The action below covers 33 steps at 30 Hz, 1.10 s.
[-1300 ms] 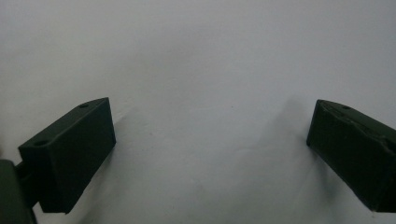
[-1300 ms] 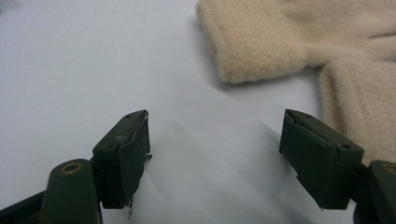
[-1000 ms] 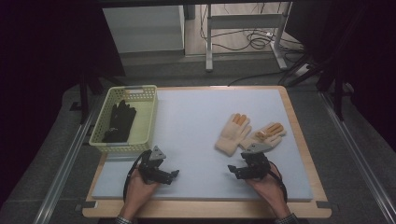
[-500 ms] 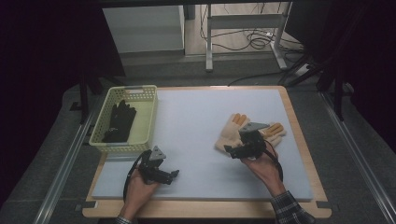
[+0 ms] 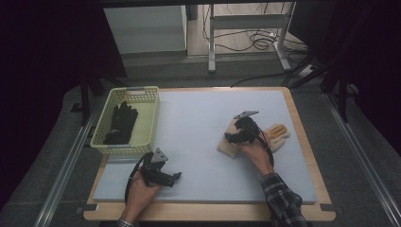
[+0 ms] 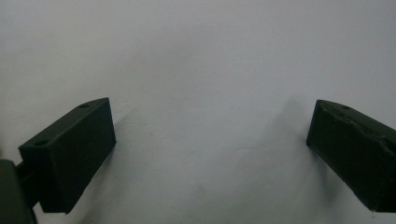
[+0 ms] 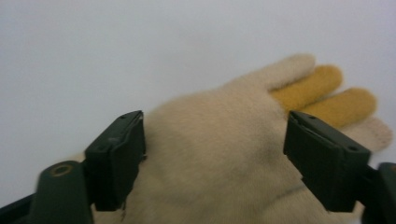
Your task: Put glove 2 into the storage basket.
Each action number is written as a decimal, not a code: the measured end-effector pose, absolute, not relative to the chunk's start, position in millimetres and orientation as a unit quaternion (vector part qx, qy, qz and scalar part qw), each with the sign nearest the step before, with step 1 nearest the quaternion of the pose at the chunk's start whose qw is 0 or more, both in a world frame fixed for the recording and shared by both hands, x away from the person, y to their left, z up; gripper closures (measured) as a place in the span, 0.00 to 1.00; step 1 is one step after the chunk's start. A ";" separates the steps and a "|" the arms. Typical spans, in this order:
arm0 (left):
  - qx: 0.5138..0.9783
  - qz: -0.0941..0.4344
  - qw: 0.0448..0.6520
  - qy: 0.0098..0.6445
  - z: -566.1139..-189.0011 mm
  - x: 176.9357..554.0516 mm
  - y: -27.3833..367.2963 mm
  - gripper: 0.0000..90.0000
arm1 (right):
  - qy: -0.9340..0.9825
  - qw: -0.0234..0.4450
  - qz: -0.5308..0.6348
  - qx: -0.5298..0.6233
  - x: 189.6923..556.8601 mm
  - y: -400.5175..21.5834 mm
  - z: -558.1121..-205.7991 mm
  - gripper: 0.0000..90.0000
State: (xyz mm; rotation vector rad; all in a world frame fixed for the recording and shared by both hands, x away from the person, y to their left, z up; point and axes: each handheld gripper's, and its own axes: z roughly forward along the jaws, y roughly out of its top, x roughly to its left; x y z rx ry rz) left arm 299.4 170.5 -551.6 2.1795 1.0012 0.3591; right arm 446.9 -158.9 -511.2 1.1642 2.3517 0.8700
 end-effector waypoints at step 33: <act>0.842 0.138 0.350 0.387 -551.6 299.4 170.5 0.02 | 0.883 0.119 0.356 0.282 411.6 -123.5 -501.2 0.26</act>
